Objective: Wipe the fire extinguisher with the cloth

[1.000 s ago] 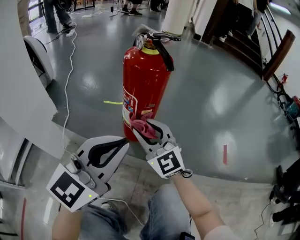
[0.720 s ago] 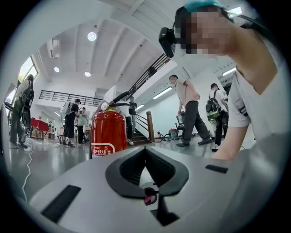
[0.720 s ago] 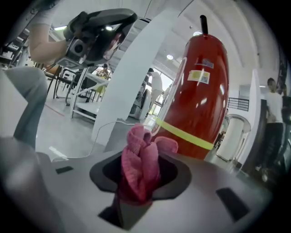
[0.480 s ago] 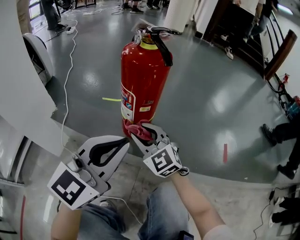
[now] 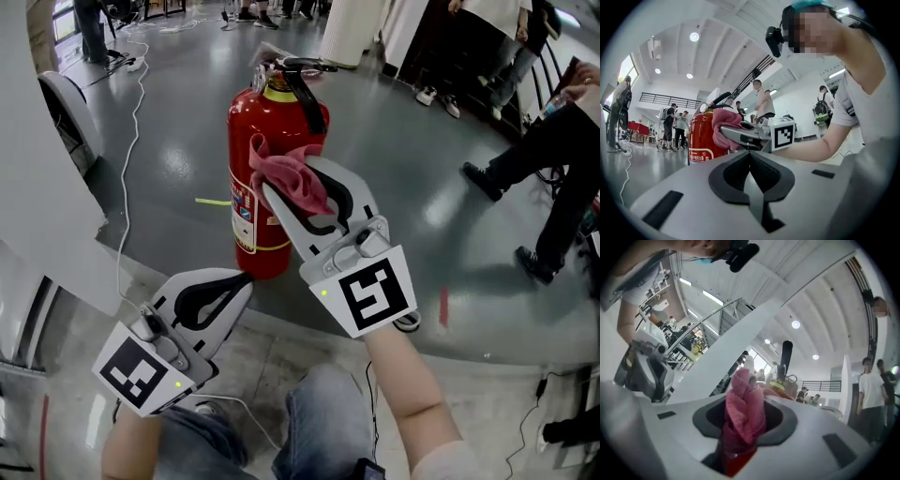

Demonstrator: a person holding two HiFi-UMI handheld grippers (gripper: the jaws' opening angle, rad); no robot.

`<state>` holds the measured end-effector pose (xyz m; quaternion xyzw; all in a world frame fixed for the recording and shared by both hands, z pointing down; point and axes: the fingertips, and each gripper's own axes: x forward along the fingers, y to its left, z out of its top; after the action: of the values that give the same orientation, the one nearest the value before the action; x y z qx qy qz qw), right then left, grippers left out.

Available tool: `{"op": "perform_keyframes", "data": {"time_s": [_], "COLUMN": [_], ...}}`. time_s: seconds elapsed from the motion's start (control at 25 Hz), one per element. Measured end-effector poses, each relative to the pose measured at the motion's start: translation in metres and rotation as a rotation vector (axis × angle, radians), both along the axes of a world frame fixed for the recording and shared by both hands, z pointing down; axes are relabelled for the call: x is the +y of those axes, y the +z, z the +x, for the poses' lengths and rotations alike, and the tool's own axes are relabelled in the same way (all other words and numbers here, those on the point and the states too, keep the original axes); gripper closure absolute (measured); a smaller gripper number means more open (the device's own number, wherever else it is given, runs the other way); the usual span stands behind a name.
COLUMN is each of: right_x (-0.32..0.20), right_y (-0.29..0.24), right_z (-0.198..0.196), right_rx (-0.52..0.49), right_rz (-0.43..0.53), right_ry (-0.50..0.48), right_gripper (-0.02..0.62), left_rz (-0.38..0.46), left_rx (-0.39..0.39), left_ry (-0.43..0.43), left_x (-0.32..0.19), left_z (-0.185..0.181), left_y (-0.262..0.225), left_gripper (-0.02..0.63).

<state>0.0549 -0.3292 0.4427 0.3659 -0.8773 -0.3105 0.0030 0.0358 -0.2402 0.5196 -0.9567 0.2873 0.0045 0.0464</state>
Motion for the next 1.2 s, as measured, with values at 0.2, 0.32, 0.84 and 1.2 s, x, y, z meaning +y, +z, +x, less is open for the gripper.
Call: {"op": "perform_keyframes", "data": {"time_s": [0.2,0.32,0.84,1.2], "right_x": [-0.002,-0.005,-0.010,-0.009], "right_y": [0.085,0.156,0.309,0.149], "right_z": [0.008,0.010,0.009,0.008], "right_rx": [-0.018,0.102,0.417,0.164], "right_rz": [-0.100,-0.187,-0.422,-0.216], "right_ry": [0.007,0.058,0.147,0.140], "right_gripper": [0.457,0.457,0.459,0.460], "left_rz": [-0.005,-0.013,-0.033,-0.021], "left_rx": [-0.008,-0.014,-0.032,-0.025], "left_ry": [0.000,-0.004,-0.010,0.003], "left_x": [0.002,0.001,0.000,0.002], "left_z": [-0.001,-0.003,0.000,0.007], "left_y": [0.004,0.007,0.021,0.015], "left_gripper": [0.597,0.597,0.597,0.597]}}
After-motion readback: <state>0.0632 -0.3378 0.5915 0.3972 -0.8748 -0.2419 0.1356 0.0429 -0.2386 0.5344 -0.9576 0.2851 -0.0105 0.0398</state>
